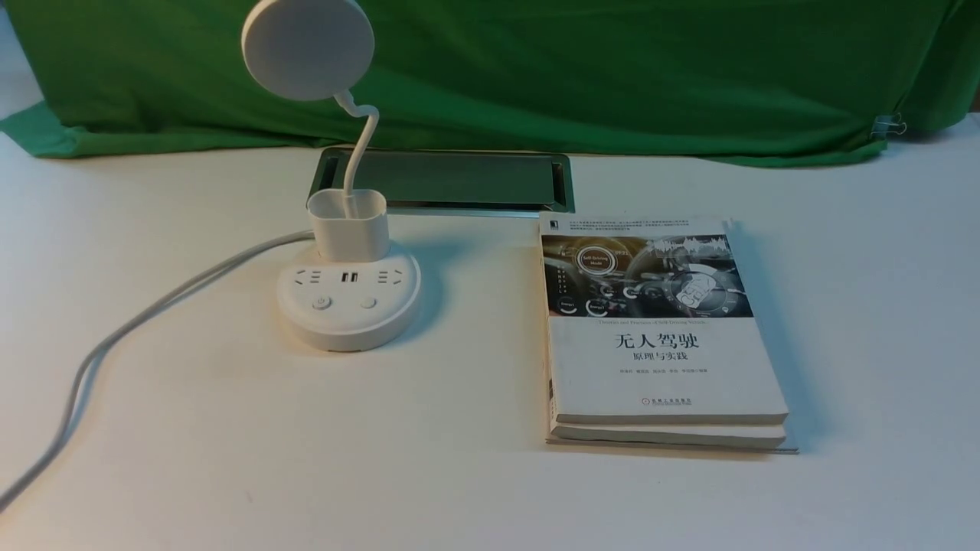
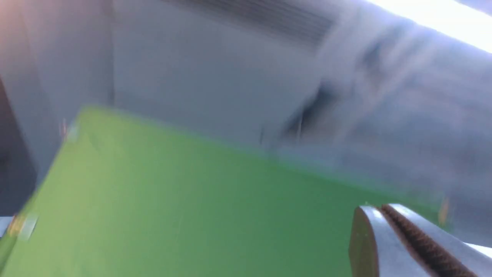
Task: Turn on the desk lamp on the white desktop with your hand.
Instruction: 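Press the power button on the lamp base to turn the lamp on with the left gripper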
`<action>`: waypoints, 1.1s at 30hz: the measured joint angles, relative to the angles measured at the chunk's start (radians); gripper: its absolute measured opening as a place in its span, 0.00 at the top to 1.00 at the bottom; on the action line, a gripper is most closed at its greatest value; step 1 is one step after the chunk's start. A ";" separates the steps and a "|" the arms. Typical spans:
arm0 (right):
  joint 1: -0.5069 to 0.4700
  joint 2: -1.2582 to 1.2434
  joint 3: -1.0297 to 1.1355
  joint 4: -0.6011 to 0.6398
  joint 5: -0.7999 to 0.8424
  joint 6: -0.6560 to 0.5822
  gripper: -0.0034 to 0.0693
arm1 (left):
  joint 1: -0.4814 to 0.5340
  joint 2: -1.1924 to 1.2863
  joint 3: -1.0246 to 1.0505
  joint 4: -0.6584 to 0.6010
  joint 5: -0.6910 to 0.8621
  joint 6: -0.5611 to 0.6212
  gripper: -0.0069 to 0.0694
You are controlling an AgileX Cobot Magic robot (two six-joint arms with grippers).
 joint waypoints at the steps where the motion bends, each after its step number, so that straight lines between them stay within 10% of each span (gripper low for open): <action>1: 0.000 0.000 0.000 0.000 0.000 0.000 0.63 | 0.000 0.007 -0.028 0.006 0.026 -0.001 0.88; 5: 0.000 0.000 0.000 0.000 0.000 0.000 0.63 | 0.000 0.236 -0.193 0.052 0.475 -0.010 0.88; 12: 0.000 0.000 0.000 0.000 0.000 0.000 0.63 | 0.000 0.610 -0.193 -0.186 0.713 0.067 0.88; 23: 0.000 0.000 0.000 0.000 0.001 0.000 0.63 | -0.013 1.097 -0.233 -1.112 1.038 0.953 0.88; 27: 0.000 0.000 0.000 0.000 0.001 0.000 0.63 | -0.075 1.202 -0.285 -1.120 0.935 0.976 0.88; 33: 0.000 0.000 0.000 0.000 0.001 0.000 0.63 | -0.201 1.449 -0.442 -0.808 0.560 0.736 0.88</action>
